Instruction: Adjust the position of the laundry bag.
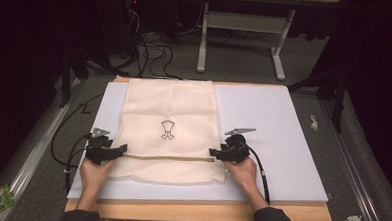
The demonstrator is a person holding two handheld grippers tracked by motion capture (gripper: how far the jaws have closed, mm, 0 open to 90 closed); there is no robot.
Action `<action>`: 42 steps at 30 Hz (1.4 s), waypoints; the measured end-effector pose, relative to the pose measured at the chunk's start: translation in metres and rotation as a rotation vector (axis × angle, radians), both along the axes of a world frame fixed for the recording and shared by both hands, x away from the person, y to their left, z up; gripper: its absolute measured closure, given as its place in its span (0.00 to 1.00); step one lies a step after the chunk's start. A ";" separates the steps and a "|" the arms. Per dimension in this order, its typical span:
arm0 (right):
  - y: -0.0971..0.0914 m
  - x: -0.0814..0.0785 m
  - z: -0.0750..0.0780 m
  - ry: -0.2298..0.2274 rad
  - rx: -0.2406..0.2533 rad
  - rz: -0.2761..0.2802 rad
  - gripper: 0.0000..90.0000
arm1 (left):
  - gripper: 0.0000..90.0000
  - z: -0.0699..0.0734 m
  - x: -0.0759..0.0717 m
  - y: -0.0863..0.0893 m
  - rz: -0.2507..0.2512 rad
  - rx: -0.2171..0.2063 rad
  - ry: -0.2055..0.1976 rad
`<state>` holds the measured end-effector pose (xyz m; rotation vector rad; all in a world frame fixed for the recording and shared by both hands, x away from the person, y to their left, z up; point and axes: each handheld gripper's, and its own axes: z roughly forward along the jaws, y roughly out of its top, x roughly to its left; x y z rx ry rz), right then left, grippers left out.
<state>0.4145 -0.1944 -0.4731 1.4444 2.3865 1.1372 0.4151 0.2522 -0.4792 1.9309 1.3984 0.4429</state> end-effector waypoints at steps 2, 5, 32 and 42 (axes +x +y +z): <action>0.000 0.000 0.000 -0.003 -0.003 -0.002 0.61 | 0.48 0.001 0.000 0.000 0.004 0.003 -0.003; -0.001 0.000 0.000 0.005 0.002 -0.005 0.66 | 0.55 0.001 -0.001 -0.001 0.003 0.007 -0.004; -0.013 -0.004 0.007 -0.069 -0.023 0.037 0.97 | 0.96 0.013 0.002 -0.007 -0.053 -0.029 -0.053; -0.033 -0.006 0.010 -0.071 0.002 0.009 0.97 | 0.96 0.014 0.004 -0.020 -0.075 -0.071 -0.067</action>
